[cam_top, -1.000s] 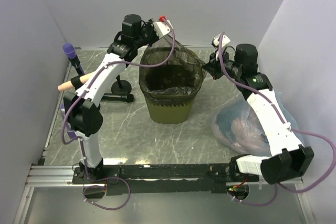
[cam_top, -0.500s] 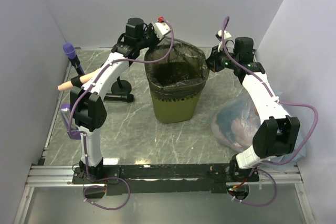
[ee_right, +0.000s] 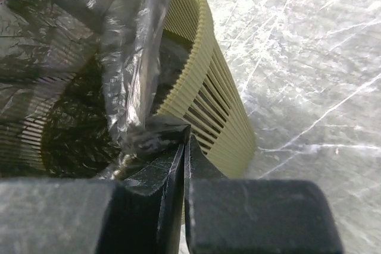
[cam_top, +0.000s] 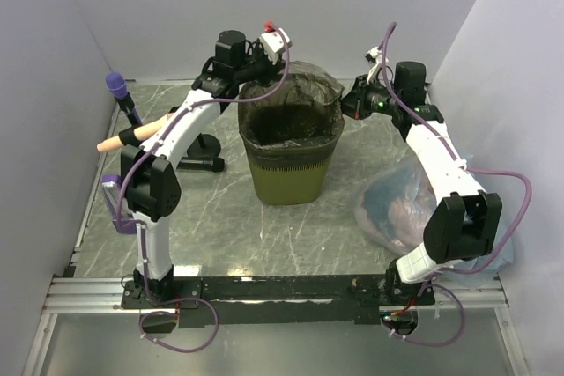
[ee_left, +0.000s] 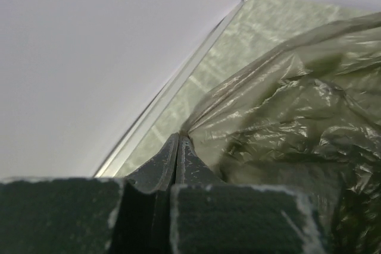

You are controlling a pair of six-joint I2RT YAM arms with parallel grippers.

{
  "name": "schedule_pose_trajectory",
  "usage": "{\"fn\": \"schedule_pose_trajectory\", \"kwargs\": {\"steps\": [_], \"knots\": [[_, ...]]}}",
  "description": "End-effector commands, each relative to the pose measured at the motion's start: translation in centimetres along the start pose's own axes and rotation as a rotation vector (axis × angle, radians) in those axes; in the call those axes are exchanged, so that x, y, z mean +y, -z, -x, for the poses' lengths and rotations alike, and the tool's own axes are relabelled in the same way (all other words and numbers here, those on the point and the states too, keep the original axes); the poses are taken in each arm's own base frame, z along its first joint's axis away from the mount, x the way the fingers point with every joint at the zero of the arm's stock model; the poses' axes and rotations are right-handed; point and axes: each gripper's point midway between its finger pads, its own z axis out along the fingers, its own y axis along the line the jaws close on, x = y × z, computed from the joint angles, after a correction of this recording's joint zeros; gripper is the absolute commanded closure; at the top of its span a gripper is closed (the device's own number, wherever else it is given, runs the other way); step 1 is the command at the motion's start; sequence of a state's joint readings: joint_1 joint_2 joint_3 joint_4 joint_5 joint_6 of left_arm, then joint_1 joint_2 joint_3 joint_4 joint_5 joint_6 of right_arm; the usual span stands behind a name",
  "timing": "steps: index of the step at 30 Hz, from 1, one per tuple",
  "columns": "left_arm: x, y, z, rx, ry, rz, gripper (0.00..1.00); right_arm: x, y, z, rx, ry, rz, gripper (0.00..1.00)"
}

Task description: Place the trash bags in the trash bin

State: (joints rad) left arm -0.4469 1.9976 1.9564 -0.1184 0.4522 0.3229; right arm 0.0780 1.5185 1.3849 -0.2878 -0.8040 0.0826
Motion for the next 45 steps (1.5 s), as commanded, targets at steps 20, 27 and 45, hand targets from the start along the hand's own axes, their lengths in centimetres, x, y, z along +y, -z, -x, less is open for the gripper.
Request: {"fn": "schedule_pose_trajectory", "kwargs": {"steps": [20, 27, 45], "knots": [[-4.5, 1.8, -5.7, 0.135, 0.485, -0.18, 0.99, 0.2, 0.7, -8.1, 0.11, -0.207, 0.001, 0.98], [-3.6, 1.8, -8.6, 0.194, 0.629, -0.141, 0.99, 0.5, 1.2, -9.4, 0.129, -0.21, -0.009, 0.99], [-0.3, 5.1, -6.5, 0.036, 1.001, -0.231, 0.99, 1.0, 2.0, -8.6, 0.113, -0.148, -0.012, 1.0]]}}
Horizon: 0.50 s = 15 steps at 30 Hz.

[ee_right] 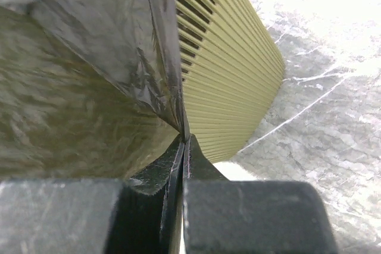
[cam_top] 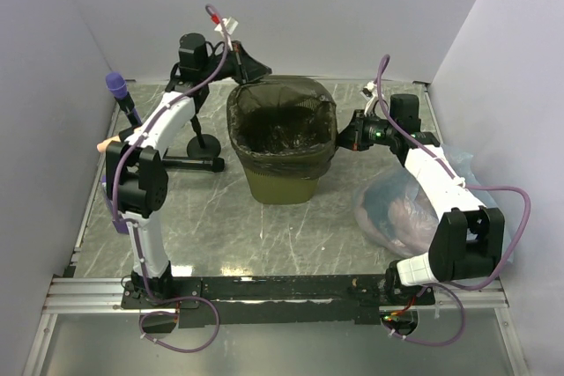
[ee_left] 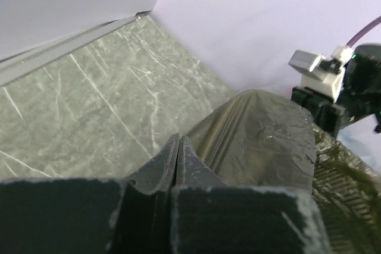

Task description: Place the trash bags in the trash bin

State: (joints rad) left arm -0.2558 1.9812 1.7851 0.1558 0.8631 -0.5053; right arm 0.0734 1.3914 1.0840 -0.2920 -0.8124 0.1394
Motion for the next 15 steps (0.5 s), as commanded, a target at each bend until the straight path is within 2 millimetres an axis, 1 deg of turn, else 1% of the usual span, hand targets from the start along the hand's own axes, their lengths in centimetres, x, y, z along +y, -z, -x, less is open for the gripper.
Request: {"fn": "schedule_pose_trajectory", "kwargs": {"steps": [1, 3, 5, 6, 9, 12, 14, 15], "knots": [[3.6, 2.0, -4.0, 0.074, 0.259, 0.062, 0.99, 0.6, 0.6, 0.2, -0.009, 0.035, 0.002, 1.0], [4.4, 2.7, -4.1, 0.072, 0.27, 0.076, 0.99, 0.7, 0.6, 0.1, -0.009, 0.036, 0.008, 1.0], [4.8, 3.0, -4.4, 0.081, 0.256, 0.09, 0.99, 0.9, 0.7, 0.1, -0.01, 0.038, 0.013, 1.0], [4.6, 3.1, -4.5, 0.083, 0.252, 0.086, 0.99, 0.9, 0.7, 0.0, -0.01, 0.038, 0.015, 1.0], [3.8, 2.9, -6.2, 0.108, 0.299, 0.061, 0.99, 1.0, 0.7, -0.2, -0.01, 0.044, 0.021, 1.0], [2.8, 2.8, -8.5, 0.145, 0.326, 0.046, 0.99, 0.7, 0.7, -0.5, -0.008, 0.042, 0.011, 1.0], [2.8, 3.0, -9.5, 0.159, 0.328, 0.064, 0.99, 0.5, 0.7, -0.8, -0.005, 0.038, 0.0, 1.0], [2.9, 3.1, -9.6, 0.159, 0.323, 0.078, 0.99, 0.3, 0.8, -1.0, -0.001, 0.034, -0.01, 1.0]]}}
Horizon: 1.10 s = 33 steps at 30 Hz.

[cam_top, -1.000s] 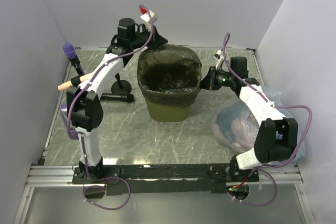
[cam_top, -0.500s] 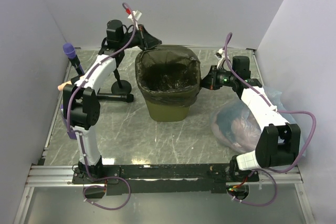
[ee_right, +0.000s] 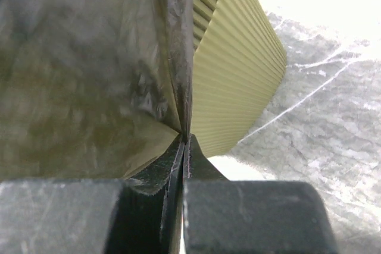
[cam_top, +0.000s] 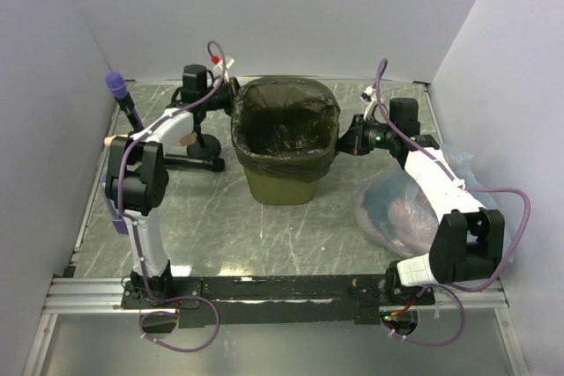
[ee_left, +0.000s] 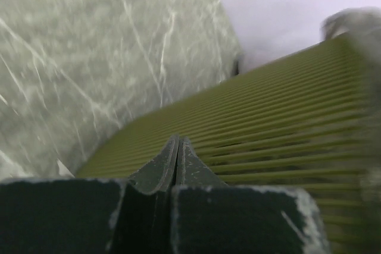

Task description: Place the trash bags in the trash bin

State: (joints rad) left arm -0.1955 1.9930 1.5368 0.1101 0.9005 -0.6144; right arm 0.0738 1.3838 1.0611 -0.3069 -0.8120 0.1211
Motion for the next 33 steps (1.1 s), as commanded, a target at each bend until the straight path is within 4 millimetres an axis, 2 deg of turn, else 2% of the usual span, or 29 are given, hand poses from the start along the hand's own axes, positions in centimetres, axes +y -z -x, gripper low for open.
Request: {"fn": "schedule_pose_trajectory", "kwargs": {"steps": [1, 2, 3, 6, 9, 11, 15, 19, 22, 24, 26, 29, 33], "knots": [[-2.1, 0.4, -0.8, 0.017, -0.04, -0.01, 0.99, 0.2, 0.8, 0.0, -0.022, 0.035, -0.025, 1.0], [-1.9, 0.7, -0.7, 0.02, -0.049, 0.009, 0.99, 0.2, 0.8, -0.3, -0.016, 0.03, -0.033, 0.99], [-2.1, 1.0, -0.3, 0.015, -0.068, 0.023, 0.99, 0.1, 1.0, -0.3, -0.016, 0.035, -0.043, 0.94], [-3.4, 2.0, 1.1, -0.019, -0.163, 0.028, 0.99, 0.9, 1.7, 0.1, -0.03, 0.085, -0.028, 0.87], [-3.7, 2.6, 1.4, -0.019, -0.208, 0.058, 0.98, 1.5, 2.2, 0.5, -0.052, 0.133, -0.016, 0.74], [-3.7, 3.1, 2.5, -0.048, -0.247, 0.106, 0.87, 2.0, 2.5, 1.1, -0.066, 0.165, -0.007, 0.64], [-5.9, 4.8, 5.7, -0.134, -0.395, 0.161, 0.55, 3.2, 3.7, 2.0, -0.084, 0.266, 0.003, 0.55], [-8.4, 7.1, 8.5, -0.213, -0.52, 0.227, 0.37, 4.2, 5.2, 2.3, -0.099, 0.363, 0.0, 0.46], [-9.9, 9.5, 9.2, -0.246, -0.607, 0.282, 0.22, 4.6, 6.6, 2.4, -0.114, 0.41, -0.011, 0.38], [-10.9, 11.6, 8.6, -0.223, -0.728, 0.32, 0.21, 5.4, 8.0, 2.6, -0.154, 0.461, 0.005, 0.34], [-11.5, 13.6, 6.9, -0.178, -0.853, 0.354, 0.15, 6.2, 8.7, 1.9, -0.159, 0.524, 0.022, 0.31], [-10.8, 16.0, 3.6, -0.094, -1.0, 0.412, 0.15, 7.0, 9.2, -0.3, -0.137, 0.673, 0.075, 0.28], [-12.3, 17.8, -0.3, -0.035, -1.139, 0.364, 0.16, 7.1, 9.4, -2.8, -0.115, 0.784, 0.102, 0.28]]}}
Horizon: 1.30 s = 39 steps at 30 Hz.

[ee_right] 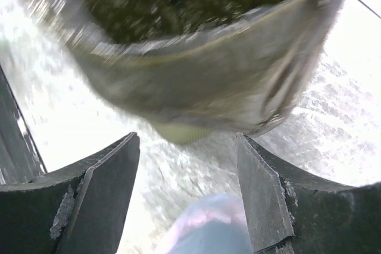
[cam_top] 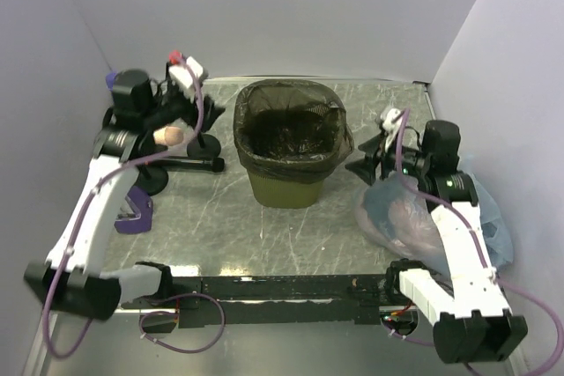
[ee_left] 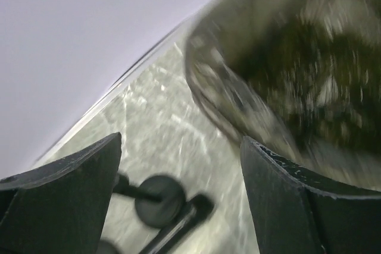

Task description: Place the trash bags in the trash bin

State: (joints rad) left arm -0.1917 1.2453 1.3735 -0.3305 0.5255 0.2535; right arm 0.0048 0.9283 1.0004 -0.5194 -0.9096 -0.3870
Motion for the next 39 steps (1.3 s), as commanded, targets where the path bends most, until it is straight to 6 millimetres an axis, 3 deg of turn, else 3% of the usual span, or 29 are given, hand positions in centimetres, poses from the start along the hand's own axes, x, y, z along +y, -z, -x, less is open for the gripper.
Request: {"fn": "schedule_pose_trajectory", "kwargs": {"steps": [1, 4, 9, 13, 18, 22, 25, 29, 33, 36, 39], "knots": [[-3.1, 2.6, -3.3, 0.071, -0.235, -0.097, 0.16, 2.5, 0.3, -2.3, 0.018, 0.209, 0.113, 0.28], [-4.9, 3.5, -3.9, 0.052, -0.289, -0.122, 0.16, 2.7, 0.0, -2.3, -0.003, 0.321, 0.084, 0.27], [-6.8, 3.3, -6.7, 0.084, -0.337, -0.178, 0.16, 3.3, -2.0, -2.2, 0.001, 0.44, 0.107, 0.27], [-8.0, 2.4, -7.0, 0.05, -0.348, -0.2, 0.16, 3.4, -3.5, -1.8, -0.011, 0.472, 0.115, 0.27], [-9.8, 0.7, -6.0, -0.032, -0.36, -0.201, 0.16, 3.3, -4.8, -1.7, 0.004, 0.504, 0.118, 0.3], [-11.3, 0.0, -6.4, -0.061, -0.358, -0.233, 0.18, 3.3, -5.5, -2.8, 0.02, 0.531, 0.12, 0.38], [-12.7, -0.7, -7.7, -0.05, -0.344, -0.283, 0.31, 3.2, -6.0, -4.0, 0.041, 0.548, 0.116, 0.55], [-14.4, -1.3, -9.4, -0.031, -0.339, -0.327, 0.57, 2.6, -6.3, -5.4, 0.066, 0.574, 0.083, 0.79], [-14.2, -1.0, -10.9, 0.006, -0.346, -0.294, 0.78, 2.0, -6.0, -5.9, 0.069, 0.588, 0.036, 0.88], [-13.1, -0.8, -11.9, 0.034, -0.369, -0.224, 0.8, 1.6, -6.0, -6.5, 0.063, 0.594, -0.002, 0.91], [-12.3, -0.6, -13.6, 0.081, -0.382, -0.181, 0.74, 1.6, -6.0, -7.8, 0.1, 0.57, 0.006, 0.89]]}}
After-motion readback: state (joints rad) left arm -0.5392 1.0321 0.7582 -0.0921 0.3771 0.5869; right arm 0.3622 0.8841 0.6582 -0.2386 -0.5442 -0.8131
